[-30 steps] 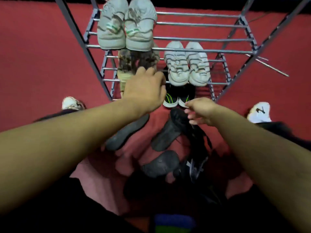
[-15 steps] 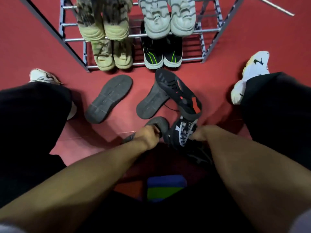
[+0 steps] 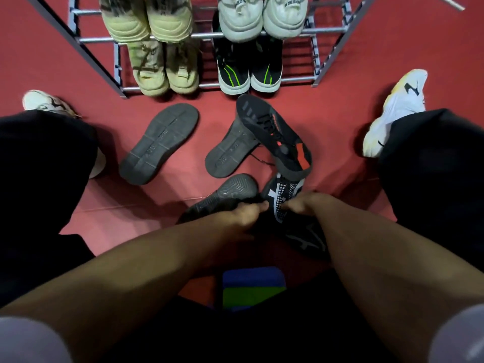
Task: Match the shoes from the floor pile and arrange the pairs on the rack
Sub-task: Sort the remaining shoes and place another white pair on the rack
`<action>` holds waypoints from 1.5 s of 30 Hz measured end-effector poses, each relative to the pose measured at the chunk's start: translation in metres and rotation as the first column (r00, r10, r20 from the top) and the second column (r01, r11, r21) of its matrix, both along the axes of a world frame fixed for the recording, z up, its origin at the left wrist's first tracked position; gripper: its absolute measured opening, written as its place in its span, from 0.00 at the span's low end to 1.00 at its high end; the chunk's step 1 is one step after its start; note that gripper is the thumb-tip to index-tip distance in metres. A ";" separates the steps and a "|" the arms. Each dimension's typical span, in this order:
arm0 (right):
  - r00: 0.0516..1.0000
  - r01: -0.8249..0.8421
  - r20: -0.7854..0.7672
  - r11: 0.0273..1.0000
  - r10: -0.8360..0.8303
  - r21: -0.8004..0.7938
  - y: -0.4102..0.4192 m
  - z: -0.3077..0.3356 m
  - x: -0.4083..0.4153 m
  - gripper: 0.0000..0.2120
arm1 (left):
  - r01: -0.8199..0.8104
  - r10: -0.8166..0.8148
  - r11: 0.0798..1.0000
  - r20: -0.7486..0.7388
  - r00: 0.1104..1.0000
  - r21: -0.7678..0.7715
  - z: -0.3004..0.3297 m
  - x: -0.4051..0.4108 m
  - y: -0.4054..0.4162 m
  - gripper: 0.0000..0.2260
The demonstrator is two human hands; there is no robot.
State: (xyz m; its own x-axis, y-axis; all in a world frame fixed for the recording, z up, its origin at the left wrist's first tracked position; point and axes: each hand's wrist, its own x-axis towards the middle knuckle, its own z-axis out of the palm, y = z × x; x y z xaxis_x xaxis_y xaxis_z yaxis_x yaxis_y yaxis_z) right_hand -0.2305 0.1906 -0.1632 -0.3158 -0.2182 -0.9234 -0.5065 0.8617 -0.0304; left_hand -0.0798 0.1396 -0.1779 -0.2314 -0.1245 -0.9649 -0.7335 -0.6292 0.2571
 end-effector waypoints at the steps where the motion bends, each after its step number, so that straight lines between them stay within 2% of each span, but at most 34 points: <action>1: 1.000 0.027 0.010 0.999 -0.027 -0.034 0.000 0.000 0.001 0.27 | -0.068 0.068 0.997 -0.029 0.997 0.022 0.000 -0.002 0.002 0.24; 4: 0.990 0.130 0.073 0.988 -0.124 -0.082 0.005 -0.011 0.000 0.28 | -0.197 0.200 0.978 -0.042 0.979 0.071 0.003 -0.005 0.002 0.19; 6: 0.984 0.169 0.066 0.982 -0.164 -0.080 0.008 -0.013 0.000 0.29 | -0.225 0.228 0.971 -0.032 0.973 0.079 0.003 -0.003 0.001 0.18; 8: 0.980 0.193 0.048 0.980 -0.191 -0.053 0.008 -0.002 0.003 0.25 | -0.219 0.222 0.973 -0.041 0.974 0.074 0.001 -0.002 0.001 0.15; 11: 0.963 0.256 0.085 0.966 -0.257 0.015 0.011 0.010 -0.003 0.16 | -0.084 0.082 0.996 -0.040 0.996 -0.034 0.006 -0.003 0.000 0.07; 15: 0.929 0.344 0.128 0.938 -0.346 0.039 0.016 0.020 -0.011 0.12 | 0.211 -0.218 0.963 -0.026 0.976 -0.168 0.008 -0.004 0.002 0.05; 18: 0.925 0.347 0.143 0.936 -0.353 0.067 0.017 0.022 -0.009 0.11 | 0.383 -0.379 0.889 0.067 0.923 -0.252 0.004 -0.002 0.010 0.31; 19: 0.925 0.344 0.145 0.937 -0.350 0.066 0.018 0.022 -0.009 0.11 | 0.415 -0.407 0.862 0.091 0.909 -0.290 0.002 -0.001 0.010 0.35; 22: 0.931 0.335 0.144 0.942 -0.334 0.021 0.013 0.029 -0.010 0.10 | 0.455 -0.468 0.793 0.072 0.881 -0.405 0.010 -0.001 0.003 0.26; 24: 0.934 0.329 0.145 0.944 -0.325 -0.002 0.002 0.042 -0.012 0.11 | 0.503 -0.524 0.710 0.107 0.845 -0.494 0.028 -0.002 -0.011 0.24; 25: 0.935 0.322 0.157 0.947 -0.319 0.006 -0.004 0.051 -0.012 0.12 | 0.486 -0.516 0.699 0.100 0.850 -0.524 0.040 -0.002 -0.021 0.22; 27: 0.926 0.340 0.159 0.940 -0.341 0.039 -0.015 0.069 -0.017 0.18 | 0.420 -0.457 0.760 0.052 0.888 -0.497 0.069 0.003 -0.050 0.15; 29: 0.927 0.355 0.114 0.934 -0.358 0.051 -0.023 0.086 -0.024 0.23 | 0.465 -0.478 0.771 0.086 0.874 -0.436 0.099 0.013 -0.080 0.10; 31: 0.977 0.211 0.015 0.974 -0.213 0.080 -0.028 0.108 -0.029 0.25 | 0.517 -0.495 0.725 0.177 0.850 -0.454 0.125 0.025 -0.110 0.08; 34: 0.983 -0.162 -0.042 0.956 0.177 0.243 -0.036 0.151 -0.026 0.25 | 0.439 -0.388 0.729 0.211 0.897 -0.526 0.158 0.049 -0.145 0.09; 37: 0.876 -0.466 -0.011 0.852 0.482 0.239 -0.045 0.192 -0.012 0.19 | 0.231 -0.199 0.775 0.121 0.973 -0.588 0.173 0.067 -0.165 0.07; 40: 0.654 -0.740 -0.095 0.661 0.750 0.126 -0.052 0.204 -0.003 0.13 | -0.013 0.022 0.773 0.008 1.000 -0.634 0.177 0.070 -0.167 0.09; 42: 0.518 -0.839 -0.262 0.543 0.814 0.029 -0.056 0.196 -0.002 0.15 | -0.150 0.135 0.765 -0.071 0.988 -0.626 0.173 0.069 -0.163 0.13; 43: 0.478 -0.863 -0.374 0.504 0.794 -0.033 -0.059 0.192 -0.002 0.15 | -0.210 0.192 0.772 -0.094 0.977 -0.600 0.169 0.069 -0.160 0.14; 45: 0.488 -0.859 -0.576 0.478 0.656 -0.182 -0.068 0.179 -0.004 0.21 | -0.345 0.310 0.807 -0.153 0.938 -0.480 0.163 0.070 -0.153 0.10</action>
